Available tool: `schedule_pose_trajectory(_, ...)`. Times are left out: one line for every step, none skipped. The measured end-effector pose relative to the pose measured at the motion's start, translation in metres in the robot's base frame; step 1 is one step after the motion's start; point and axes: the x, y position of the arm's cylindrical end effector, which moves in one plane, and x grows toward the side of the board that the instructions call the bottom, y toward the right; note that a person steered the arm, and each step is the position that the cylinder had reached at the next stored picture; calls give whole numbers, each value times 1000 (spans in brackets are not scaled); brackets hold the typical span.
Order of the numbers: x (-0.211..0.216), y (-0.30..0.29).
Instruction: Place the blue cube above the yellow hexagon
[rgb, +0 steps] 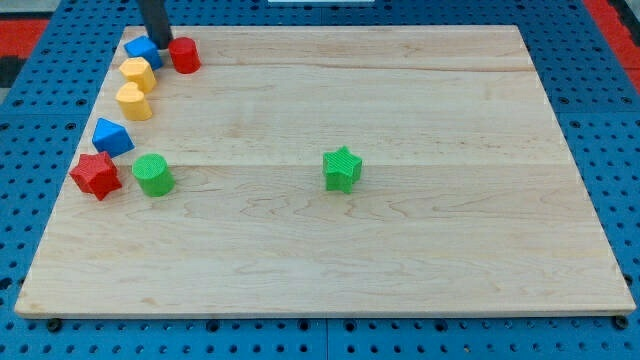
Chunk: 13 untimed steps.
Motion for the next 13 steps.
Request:
schedule_pose_trajectory(-8, 18)
schedule_pose_trajectory(-46, -6)
schedule_pose_trajectory(-38, -57)
schedule_pose_trajectory(-19, -75)
schedule_pose_trajectory(3, -42)
schedule_pose_trajectory(29, -50)
schedule_pose_trajectory(36, -73)
schedule_pose_trajectory(38, -75)
schedule_pose_trajectory(40, -75)
schedule_pose_trajectory(42, -75)
schedule_pose_trajectory(43, -75)
schedule_pose_trajectory(45, -75)
schedule_pose_trajectory(50, -76)
